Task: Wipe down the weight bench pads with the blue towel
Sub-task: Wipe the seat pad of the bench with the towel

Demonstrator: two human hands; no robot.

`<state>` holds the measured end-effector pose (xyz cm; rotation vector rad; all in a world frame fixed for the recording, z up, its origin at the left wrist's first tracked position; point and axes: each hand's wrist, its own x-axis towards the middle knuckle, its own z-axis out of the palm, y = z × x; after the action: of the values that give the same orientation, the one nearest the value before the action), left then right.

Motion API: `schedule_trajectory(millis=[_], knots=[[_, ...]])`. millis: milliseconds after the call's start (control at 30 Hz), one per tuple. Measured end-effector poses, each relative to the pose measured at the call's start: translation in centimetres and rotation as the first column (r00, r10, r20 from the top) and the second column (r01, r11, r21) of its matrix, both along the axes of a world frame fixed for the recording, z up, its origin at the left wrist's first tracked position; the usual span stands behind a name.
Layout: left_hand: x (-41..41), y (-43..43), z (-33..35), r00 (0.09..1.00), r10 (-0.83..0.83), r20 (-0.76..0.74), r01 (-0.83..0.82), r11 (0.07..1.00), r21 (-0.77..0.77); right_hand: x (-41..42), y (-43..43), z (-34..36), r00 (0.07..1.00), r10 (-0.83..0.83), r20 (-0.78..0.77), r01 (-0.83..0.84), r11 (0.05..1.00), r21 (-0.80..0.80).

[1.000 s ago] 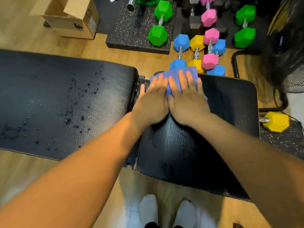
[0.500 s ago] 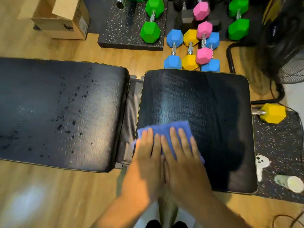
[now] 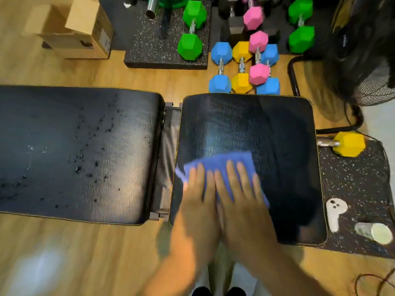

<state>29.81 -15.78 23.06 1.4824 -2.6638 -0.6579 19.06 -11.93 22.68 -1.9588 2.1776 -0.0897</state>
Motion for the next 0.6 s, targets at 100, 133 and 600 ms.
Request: schedule_trajectory(millis=[100, 133, 600], knots=[[0.7, 4.4, -2.0, 0.98, -0.146, 0.137, 0.155, 0.986, -0.054, 1.2, 4.8, -0.3, 0.999, -0.025, 0.047, 0.024, 1.0, 0.013], [0.3, 3.8, -1.6, 0.968, -0.15, 0.202, 0.158, 0.987, -0.024, 0.9, 4.4, -0.3, 0.998, -0.021, 0.062, 0.02, 1.0, 0.022], [-9.4, -10.7, 0.4, 0.992, -0.056, 0.109, 0.061, 0.997, -0.049, -8.5, -8.5, 0.7, 0.992, -0.122, -0.043, 0.123, 0.992, 0.018]])
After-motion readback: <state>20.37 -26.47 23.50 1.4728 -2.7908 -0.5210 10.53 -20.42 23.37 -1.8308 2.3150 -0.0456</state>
